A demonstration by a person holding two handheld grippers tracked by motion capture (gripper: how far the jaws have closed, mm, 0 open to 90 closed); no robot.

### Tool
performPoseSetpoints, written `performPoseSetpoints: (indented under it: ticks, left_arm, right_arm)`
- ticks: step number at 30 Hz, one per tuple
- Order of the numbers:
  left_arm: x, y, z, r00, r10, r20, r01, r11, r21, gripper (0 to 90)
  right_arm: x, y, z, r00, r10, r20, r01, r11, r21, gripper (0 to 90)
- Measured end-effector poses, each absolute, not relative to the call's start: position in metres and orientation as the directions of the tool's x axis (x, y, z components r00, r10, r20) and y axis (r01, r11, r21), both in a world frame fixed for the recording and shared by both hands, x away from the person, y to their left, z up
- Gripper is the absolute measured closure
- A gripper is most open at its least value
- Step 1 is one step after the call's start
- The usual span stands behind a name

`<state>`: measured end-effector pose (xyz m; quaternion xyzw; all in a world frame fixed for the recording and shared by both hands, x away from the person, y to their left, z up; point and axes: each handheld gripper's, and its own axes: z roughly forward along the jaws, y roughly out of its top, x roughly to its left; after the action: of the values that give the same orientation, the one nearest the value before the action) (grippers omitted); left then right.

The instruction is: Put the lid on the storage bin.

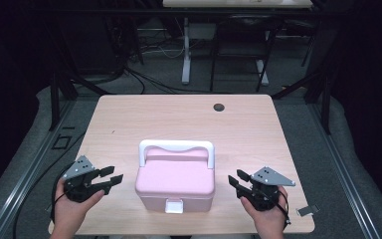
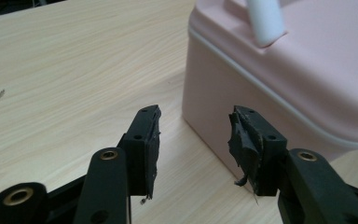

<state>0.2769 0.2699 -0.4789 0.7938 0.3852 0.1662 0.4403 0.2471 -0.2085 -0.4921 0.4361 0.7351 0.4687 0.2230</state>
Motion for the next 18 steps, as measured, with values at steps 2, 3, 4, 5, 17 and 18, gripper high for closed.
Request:
performPoseSetpoints:
  ticks: [2,3,4,5,17,18]
  left_arm:
    - [0.279,0.273,-0.483,0.639,0.766,-0.075,0.471,-0.312,0.825,51.8]
    - [0.281,0.274,-0.485,0.634,0.77,-0.075,0.474,-0.31,0.824,51.7]
    - [0.282,0.276,-0.487,0.631,0.772,-0.075,0.478,-0.311,0.822,51.4]
    - [0.283,0.277,-0.489,0.629,0.774,-0.074,0.477,-0.309,0.823,51.2]
    - [0.295,0.286,-0.516,0.591,0.803,-0.079,0.524,-0.308,0.794,47.7]
    - [0.296,0.286,-0.518,0.589,0.804,-0.08,0.527,-0.307,0.793,47.7]
  right_arm:
    - [0.249,-0.21,-0.496,-0.502,0.863,0.053,0.424,0.193,0.885,59.0]
    - [0.25,-0.21,-0.498,-0.495,0.867,0.052,0.426,0.191,0.884,58.4]
    - [0.251,-0.211,-0.5,-0.496,0.867,0.056,0.43,0.189,0.883,57.8]
    - [0.251,-0.211,-0.501,-0.492,0.869,0.059,0.438,0.189,0.879,56.9]
    - [0.262,-0.217,-0.527,-0.442,0.896,0.035,0.447,0.186,0.875,51.2]
    - [0.263,-0.217,-0.53,-0.442,0.896,0.037,0.441,0.181,0.879,51.1]
